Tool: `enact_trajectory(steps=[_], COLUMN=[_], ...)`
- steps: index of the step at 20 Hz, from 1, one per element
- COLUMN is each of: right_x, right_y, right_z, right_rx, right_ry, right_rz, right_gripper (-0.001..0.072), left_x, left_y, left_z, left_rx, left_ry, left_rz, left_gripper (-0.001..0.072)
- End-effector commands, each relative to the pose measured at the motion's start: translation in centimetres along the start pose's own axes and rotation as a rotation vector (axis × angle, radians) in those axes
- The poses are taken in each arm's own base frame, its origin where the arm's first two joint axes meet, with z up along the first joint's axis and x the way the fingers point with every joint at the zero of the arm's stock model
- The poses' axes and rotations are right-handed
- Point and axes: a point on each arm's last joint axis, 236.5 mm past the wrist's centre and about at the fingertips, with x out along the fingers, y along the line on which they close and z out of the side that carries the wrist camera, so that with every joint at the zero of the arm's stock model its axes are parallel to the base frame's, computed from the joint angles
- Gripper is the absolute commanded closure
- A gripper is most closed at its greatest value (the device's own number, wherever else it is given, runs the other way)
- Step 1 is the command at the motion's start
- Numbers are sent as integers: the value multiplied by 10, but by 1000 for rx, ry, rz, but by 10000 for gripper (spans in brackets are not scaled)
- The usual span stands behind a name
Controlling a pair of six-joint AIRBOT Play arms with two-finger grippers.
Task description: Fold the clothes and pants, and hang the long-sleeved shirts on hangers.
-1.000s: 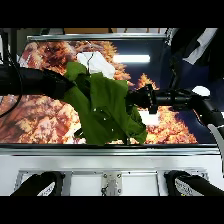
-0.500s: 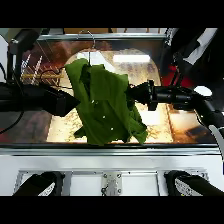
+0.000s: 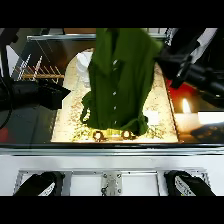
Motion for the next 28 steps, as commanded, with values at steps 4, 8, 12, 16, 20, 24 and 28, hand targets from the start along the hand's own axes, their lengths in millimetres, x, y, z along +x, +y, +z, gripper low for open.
enact_trajectory(steps=[4, 8, 12, 16, 20, 24, 28], right_x=[-157, -269, -357, -424, -464, -519, -550], right_y=[-126, -157, -160, -146, -134, -120, -104], right_z=[71, 94, 125, 181, 231, 239, 242], right_rx=[-95, -106, -196, -286, -328, -247, -240], right_ry=[-33, -65, -6, -18, -38, -11, -52], right_rz=[-808, -1194, -1495, -1750, -1883, -2049, -2135], right_gripper=[709, 709, 710, 709, 710, 709, 710], left_x=[35, 58, 73, 84, 87, 87, 87], left_y=[4, 8, 13, 17, 18, 18, 18], left_z=[-1, -5, -9, -11, -11, -10, -10], left_rx=[-37, -37, -37, -18, -1, 0, 0], left_ry=[71, 122, 160, 182, 185, 178, 180], left_rz=[-24, -26, -22, -22, -22, -22, -22], left_gripper=[694, 694, 694, 694, 694, 694, 694])
